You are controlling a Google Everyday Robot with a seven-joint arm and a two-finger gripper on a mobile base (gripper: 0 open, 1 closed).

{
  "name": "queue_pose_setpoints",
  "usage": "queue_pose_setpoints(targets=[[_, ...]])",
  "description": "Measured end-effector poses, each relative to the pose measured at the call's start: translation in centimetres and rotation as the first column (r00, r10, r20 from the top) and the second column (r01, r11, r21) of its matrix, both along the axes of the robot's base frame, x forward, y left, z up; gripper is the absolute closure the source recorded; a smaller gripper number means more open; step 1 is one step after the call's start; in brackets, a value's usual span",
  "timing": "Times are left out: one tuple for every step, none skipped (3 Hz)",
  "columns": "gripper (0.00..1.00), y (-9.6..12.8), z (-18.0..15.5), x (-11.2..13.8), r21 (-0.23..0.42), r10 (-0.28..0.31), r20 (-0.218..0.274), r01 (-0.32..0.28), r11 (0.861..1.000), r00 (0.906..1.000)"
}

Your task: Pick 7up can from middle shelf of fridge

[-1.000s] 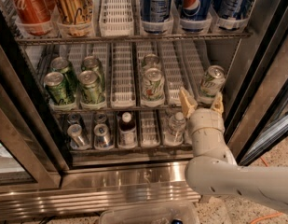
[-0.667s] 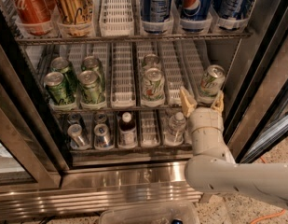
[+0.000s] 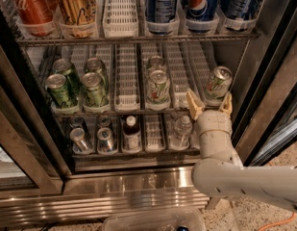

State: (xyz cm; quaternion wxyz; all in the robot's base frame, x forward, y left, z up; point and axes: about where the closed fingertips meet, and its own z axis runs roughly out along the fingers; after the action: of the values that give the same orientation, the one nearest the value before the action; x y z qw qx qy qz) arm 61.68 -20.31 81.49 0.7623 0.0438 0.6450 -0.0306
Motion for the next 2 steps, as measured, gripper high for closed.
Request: queue_pose_setpoints(targets=[[0.26,-1.97,0.17,1.05,-0.017,-0.061,0.014,0.061,0.998,0.998],[0.25,-1.98,0.21,1.04,-0.017,-0.061,0.014,0.062,0.998,0.998]])
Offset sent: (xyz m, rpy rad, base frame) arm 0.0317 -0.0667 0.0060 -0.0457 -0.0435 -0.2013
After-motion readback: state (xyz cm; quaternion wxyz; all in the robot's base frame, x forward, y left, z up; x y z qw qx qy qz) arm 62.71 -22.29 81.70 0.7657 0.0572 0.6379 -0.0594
